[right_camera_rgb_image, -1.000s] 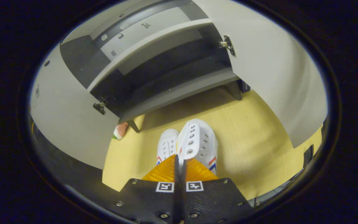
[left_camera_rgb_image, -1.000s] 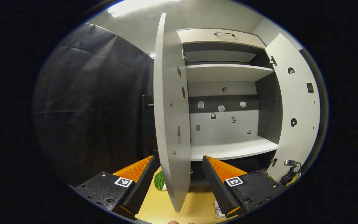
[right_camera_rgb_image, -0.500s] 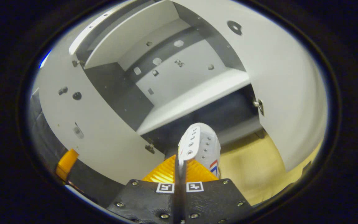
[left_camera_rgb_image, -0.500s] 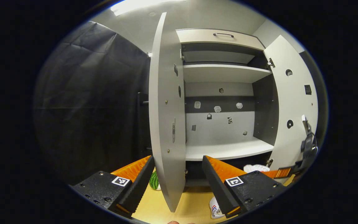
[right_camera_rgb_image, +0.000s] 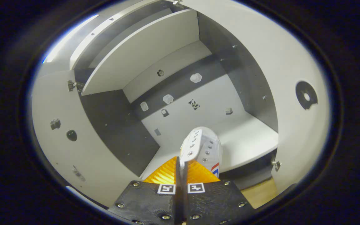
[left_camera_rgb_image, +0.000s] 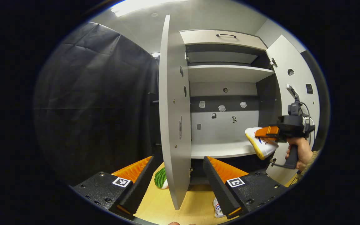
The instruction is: Grab one shoe with the right hand and put it into the shoe cabinet, grab the other shoe with the left hand and put it into the shoe cabinet; then close the right door with the right hand and the left door with the left hand.
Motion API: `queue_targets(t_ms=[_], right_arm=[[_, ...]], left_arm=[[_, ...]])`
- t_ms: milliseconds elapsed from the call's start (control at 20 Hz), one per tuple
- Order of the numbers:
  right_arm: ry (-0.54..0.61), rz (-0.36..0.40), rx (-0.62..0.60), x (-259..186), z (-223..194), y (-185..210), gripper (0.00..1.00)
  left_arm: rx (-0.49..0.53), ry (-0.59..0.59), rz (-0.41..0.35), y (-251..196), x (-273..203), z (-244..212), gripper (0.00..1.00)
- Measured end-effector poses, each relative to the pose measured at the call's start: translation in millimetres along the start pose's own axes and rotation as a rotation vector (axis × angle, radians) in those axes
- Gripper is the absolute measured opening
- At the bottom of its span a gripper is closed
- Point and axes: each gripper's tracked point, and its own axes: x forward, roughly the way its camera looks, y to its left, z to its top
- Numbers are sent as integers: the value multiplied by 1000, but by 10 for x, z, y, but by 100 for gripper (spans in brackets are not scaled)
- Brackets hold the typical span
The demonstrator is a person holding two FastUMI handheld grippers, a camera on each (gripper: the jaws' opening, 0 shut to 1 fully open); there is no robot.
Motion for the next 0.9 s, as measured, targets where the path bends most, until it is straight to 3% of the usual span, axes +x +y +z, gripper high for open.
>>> queue_targets(t_ms=[250,550,900], right_arm=[[-36,-138,-149,674,311,-453,0],[38,-228,-186,1106,99,-783,0],[61,-231,-198,1233,-52,-764,2]], left_arm=[[25,26,30,86,-67,-91,95],[19,41,37,115,-32,-135,94],[29,37,14,65,0,-131,94]])
